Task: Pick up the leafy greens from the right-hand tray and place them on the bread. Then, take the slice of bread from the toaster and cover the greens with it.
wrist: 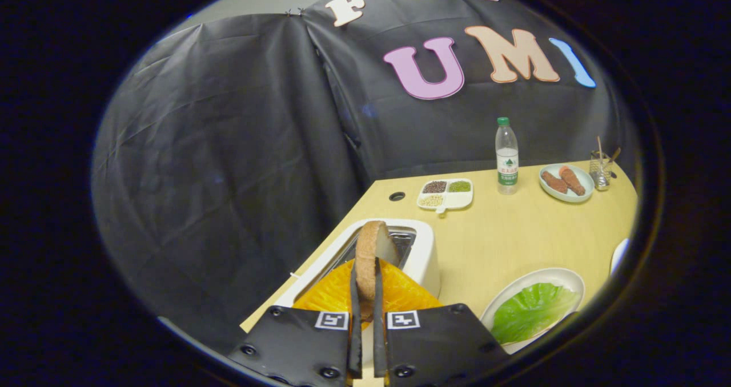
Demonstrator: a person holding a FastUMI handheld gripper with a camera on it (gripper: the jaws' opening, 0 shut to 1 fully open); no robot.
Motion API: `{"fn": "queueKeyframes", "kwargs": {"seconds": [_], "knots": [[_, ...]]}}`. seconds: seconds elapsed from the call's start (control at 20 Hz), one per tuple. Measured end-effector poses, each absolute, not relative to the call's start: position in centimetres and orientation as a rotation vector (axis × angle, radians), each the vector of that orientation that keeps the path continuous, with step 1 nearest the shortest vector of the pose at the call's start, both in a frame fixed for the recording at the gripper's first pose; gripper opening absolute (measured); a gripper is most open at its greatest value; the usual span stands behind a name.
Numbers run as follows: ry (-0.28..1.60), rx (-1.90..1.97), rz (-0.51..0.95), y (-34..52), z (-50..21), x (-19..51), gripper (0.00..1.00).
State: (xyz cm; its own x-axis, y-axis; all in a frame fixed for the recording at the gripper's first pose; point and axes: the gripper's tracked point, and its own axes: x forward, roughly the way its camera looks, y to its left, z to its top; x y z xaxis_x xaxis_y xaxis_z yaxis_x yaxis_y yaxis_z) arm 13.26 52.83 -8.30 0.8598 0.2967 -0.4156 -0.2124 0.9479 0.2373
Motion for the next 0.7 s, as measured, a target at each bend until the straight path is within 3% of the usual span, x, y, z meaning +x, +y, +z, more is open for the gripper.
{"fn": "queueKeyframes", "kwargs": {"seconds": [0.7], "knots": [[0.327,0.257,0.302,51.4,-1.7,12.0,0.1]]}}
